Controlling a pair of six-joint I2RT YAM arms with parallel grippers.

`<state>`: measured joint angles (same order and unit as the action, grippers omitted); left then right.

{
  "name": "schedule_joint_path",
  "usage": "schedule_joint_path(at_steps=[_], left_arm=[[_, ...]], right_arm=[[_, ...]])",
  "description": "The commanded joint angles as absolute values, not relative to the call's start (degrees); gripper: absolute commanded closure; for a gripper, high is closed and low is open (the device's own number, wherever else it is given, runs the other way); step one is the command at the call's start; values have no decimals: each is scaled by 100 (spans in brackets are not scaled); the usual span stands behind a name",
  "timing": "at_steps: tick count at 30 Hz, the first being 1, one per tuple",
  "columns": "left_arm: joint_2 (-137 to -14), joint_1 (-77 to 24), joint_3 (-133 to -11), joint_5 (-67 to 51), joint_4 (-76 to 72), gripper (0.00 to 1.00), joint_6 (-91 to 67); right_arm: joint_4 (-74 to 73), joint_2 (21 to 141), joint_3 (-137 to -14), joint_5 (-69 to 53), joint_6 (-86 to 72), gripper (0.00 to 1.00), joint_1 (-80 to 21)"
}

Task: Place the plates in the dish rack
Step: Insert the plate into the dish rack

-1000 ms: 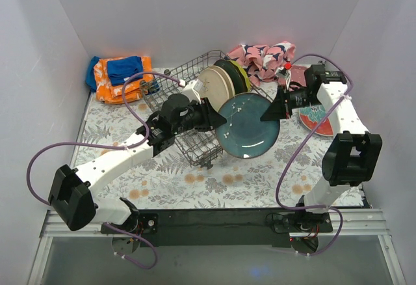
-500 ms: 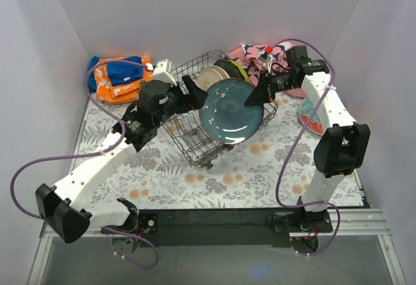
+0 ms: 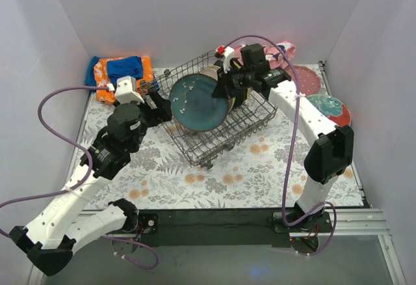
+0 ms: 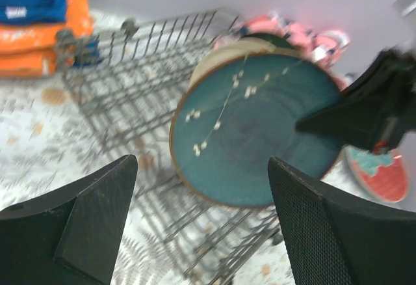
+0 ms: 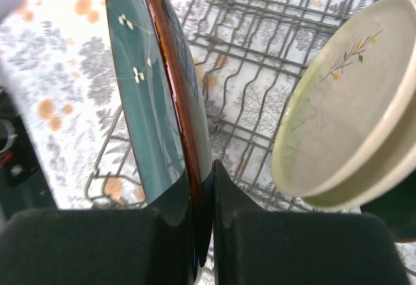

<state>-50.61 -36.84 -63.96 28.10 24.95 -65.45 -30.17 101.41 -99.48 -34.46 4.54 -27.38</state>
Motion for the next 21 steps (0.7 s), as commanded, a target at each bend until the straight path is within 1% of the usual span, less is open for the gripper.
schedule_joint_path(at_steps=[1,4,10,21], left_arm=[[-4852,-3656,-5706,3173,2988,20,-6811],[-4588,-3656,-5293,3146,2971,20,-7031],[-4228,-3665,-4887,3190,3050,20,-7312],[-3964,-3656,-4430,3024,3015,20,-7655]], right_arm=[[-1802,10001,-10388,-1455,184,99,-3260],[-1495,10098,-10345,-698,229,99,-3463],[-880,10090,-10134,402,334,99,-3595],[-413,10222,-9932,1528,325,99,-3981]])
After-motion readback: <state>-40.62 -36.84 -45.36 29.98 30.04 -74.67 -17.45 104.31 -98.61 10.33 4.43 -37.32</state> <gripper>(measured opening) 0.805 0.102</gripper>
